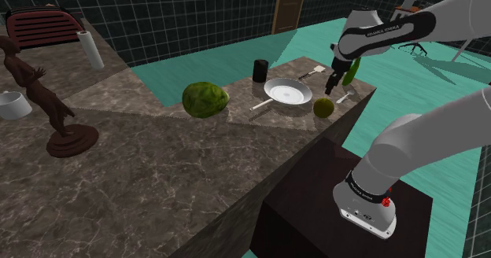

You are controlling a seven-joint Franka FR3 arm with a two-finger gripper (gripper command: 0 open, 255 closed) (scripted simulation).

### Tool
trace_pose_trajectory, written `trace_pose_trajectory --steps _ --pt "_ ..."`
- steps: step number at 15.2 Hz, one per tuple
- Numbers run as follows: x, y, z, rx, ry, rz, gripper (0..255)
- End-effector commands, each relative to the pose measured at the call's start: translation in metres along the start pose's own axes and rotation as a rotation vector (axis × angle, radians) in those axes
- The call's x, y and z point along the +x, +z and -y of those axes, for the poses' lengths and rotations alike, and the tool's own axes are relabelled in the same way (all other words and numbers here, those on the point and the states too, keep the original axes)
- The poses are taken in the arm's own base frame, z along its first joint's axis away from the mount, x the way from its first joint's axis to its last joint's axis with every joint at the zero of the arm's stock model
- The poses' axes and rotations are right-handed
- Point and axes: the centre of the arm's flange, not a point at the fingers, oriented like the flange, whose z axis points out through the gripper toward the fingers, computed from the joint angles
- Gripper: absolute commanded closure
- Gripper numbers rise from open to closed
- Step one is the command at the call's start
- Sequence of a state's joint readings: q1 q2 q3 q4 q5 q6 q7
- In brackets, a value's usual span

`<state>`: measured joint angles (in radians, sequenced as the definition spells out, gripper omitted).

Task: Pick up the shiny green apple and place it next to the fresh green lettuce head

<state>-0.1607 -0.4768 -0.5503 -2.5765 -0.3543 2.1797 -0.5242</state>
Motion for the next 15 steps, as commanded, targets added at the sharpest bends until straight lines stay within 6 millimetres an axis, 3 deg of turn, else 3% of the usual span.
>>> trace_pose_trajectory --steps 1,9,15 --pt "-0.002 0.017 -0.017 0.001 0.004 0.011 0" --pt "-0.003 0.058 -0.018 0.001 0.004 0.011 0" --pt "-0.003 0.058 -0.018 0.001 0.004 0.011 0"
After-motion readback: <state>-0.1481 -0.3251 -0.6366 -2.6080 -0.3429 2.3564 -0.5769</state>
